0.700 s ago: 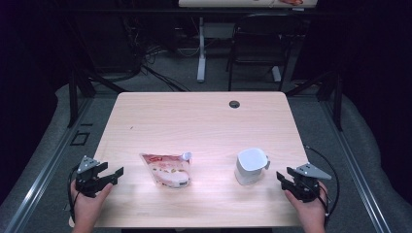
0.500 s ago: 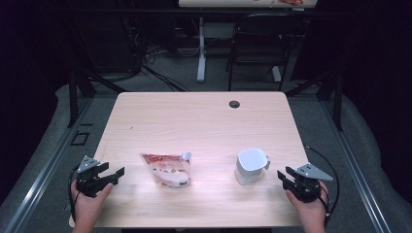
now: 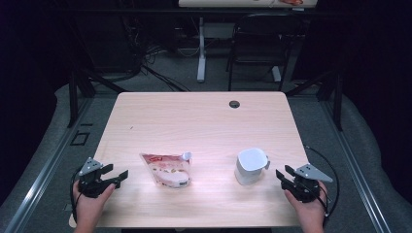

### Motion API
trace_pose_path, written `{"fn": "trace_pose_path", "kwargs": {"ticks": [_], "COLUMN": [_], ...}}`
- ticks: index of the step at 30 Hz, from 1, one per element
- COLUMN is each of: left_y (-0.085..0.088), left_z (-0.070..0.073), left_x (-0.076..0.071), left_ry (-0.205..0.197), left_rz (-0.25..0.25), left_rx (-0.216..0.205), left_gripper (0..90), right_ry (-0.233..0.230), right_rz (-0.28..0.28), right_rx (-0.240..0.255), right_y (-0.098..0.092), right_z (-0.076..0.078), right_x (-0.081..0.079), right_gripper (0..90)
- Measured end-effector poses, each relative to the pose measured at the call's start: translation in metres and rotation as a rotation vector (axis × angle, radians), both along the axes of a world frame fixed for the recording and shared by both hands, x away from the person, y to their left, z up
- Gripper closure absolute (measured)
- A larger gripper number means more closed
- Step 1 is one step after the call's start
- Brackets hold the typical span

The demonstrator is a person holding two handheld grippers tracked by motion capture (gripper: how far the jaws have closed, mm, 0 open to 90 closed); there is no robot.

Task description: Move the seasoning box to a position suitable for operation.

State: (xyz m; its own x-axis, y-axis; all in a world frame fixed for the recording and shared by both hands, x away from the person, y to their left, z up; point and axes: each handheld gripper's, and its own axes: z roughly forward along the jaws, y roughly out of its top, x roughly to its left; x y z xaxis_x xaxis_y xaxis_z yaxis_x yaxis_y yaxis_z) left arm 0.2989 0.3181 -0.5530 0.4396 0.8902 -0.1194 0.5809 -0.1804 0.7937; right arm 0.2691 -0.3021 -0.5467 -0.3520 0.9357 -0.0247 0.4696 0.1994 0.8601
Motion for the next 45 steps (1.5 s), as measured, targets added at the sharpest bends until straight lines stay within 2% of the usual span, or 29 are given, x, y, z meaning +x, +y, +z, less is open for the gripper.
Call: {"fn": "trace_pose_path", "kwargs": {"ticks": [3, 6, 8, 10, 12, 13, 16, 18, 23, 25, 30, 32, 35, 37, 40, 45], "left_y": [0.0, 0.0, -0.001, -0.004, -0.007, -0.009, -0.013, -0.013, -0.009, -0.007, -0.005, -0.004, -0.002, -0.001, 0.0, -0.001], "left_z": [-0.001, -0.002, -0.001, -0.001, -0.002, -0.003, -0.002, -0.002, -0.004, -0.004, -0.005, -0.005, -0.006, -0.007, -0.005, -0.006], "left_x": [0.0, 0.001, 0.001, 0.0, 0.001, 0.001, 0.0, -0.001, -0.004, -0.005, -0.006, -0.006, -0.006, -0.006, -0.006, -0.005], "left_ry": [0.0, 0.003, 0.011, 0.008, 0.029, 0.033, 0.026, 0.019, 0.015, -0.001, -0.016, -0.009, -0.003, -0.004, -0.004, 0.005], "left_rz": [0.004, 0.008, -0.018, -0.029, -0.061, -0.066, -0.081, -0.074, -0.032, -0.025, -0.014, -0.007, 0.0, 0.003, 0.004, 0.006], "left_rx": [-0.005, -0.005, -0.003, 0.002, 0.005, 0.019, 0.028, 0.02, -0.033, -0.046, -0.039, -0.037, -0.049, -0.076, -0.083, -0.069], "left_gripper": [28.3, 28.9, 35.3, 38.1, 44.0, 44.0, 46.3, 46.3, 44.3, 44.4, 46.8, 47.4, 47.2, 47.1, 47.2, 47.2], "right_ry": [0.008, -0.004, 0.001, 0.002, 0.007, 0.007, 0.012, 0.012, -0.001, 0.001, 0.011, 0.004, 0.009, 0.015, 0.02, 0.016], "right_rz": [0.019, 0.022, 0.025, 0.035, 0.057, 0.057, 0.058, 0.056, 0.047, 0.041, 0.046, 0.033, 0.005, 0.005, 0.004, -0.014], "right_rx": [0.009, 0.013, 0.025, 0.032, 0.014, 0.014, -0.006, -0.022, 0.004, 0.017, 0.01, -0.01, 0.002, 0.011, 0.002, -0.033], "right_y": [0.001, 0.003, 0.005, 0.008, 0.014, 0.014, 0.022, 0.026, 0.031, 0.033, 0.039, 0.041, 0.04, 0.04, 0.039, 0.043], "right_z": [0.0, 0.001, 0.001, -0.001, -0.003, -0.003, -0.005, -0.006, -0.006, -0.008, -0.01, -0.009, -0.007, -0.007, -0.006, -0.005], "right_x": [0.0, 0.002, 0.003, 0.006, 0.01, 0.01, 0.016, 0.02, 0.029, 0.033, 0.041, 0.041, 0.041, 0.04, 0.039, 0.036], "right_gripper": [57.2, 56.8, 56.8, 56.9, 57.6, 57.6, 58.5, 58.9, 60.7, 61.9, 68.2, 71.9, 78.4, 78.6, 79.1, 80.2]}}
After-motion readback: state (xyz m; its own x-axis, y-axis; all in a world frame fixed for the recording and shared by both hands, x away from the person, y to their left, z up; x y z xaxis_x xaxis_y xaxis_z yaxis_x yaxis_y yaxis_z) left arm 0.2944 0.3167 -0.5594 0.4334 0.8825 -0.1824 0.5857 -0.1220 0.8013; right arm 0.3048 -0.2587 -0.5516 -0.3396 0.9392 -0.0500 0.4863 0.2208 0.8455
